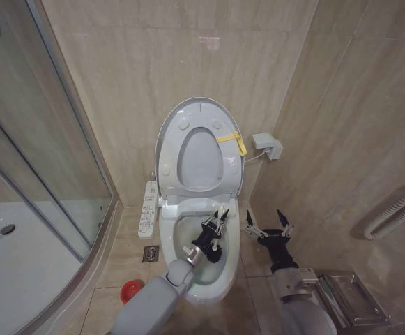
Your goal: Open the toilet lid, clean the toilet bowl with a toilet brush, close the toilet lid, and flush.
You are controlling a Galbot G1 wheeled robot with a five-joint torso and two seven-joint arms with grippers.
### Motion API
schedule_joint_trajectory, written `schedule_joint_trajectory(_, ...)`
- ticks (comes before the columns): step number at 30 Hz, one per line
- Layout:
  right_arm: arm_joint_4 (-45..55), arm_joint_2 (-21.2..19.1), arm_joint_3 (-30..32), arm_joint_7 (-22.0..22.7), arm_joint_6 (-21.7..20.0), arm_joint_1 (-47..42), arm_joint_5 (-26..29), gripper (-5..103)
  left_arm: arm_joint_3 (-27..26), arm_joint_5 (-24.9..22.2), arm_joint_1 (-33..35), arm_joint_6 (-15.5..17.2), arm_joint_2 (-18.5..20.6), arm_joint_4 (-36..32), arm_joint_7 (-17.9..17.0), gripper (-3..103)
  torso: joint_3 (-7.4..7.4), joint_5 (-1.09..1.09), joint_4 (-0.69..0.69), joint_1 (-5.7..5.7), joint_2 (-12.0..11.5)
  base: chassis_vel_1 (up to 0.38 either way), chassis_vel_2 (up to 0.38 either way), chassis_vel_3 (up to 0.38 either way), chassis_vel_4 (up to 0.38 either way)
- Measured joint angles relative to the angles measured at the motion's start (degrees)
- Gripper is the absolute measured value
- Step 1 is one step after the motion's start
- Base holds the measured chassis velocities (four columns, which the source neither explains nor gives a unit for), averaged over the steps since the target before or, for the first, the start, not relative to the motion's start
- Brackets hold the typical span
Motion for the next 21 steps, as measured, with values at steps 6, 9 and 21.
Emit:
schedule_joint_trajectory(6, 0.0, 0.0, 0.0, 0.0, 0.0, 0.0, 0.0, 100, -0.94, -0.07, -1.51, -1.5, -0.12, 7.15, 1.06, 21, -0.01, 0.0, 0.02, 0.0, 0.0, 0.0, 0.0, 0.0, 0.0)
schedule_joint_trajectory(9, 0.0, 0.0, 0.0, 0.0, 0.0, 0.0, 0.0, 100, -1.51, 0.02, -1.74, -1.57, -0.46, 7.89, 1.19, 21, 0.0, 0.0, 0.01, 0.0, 0.01, 0.0, 0.0, 0.0, 0.0)
schedule_joint_trajectory(21, 0.0, 0.0, 0.0, 0.0, 0.0, 0.0, 0.0, 100, -0.52, -0.44, 0.59, 0.53, -2.04, -1.69, -0.54, 21, -0.01, 0.0, 0.01, -0.01, 0.01, 0.0, 0.0, 0.0, 0.0)
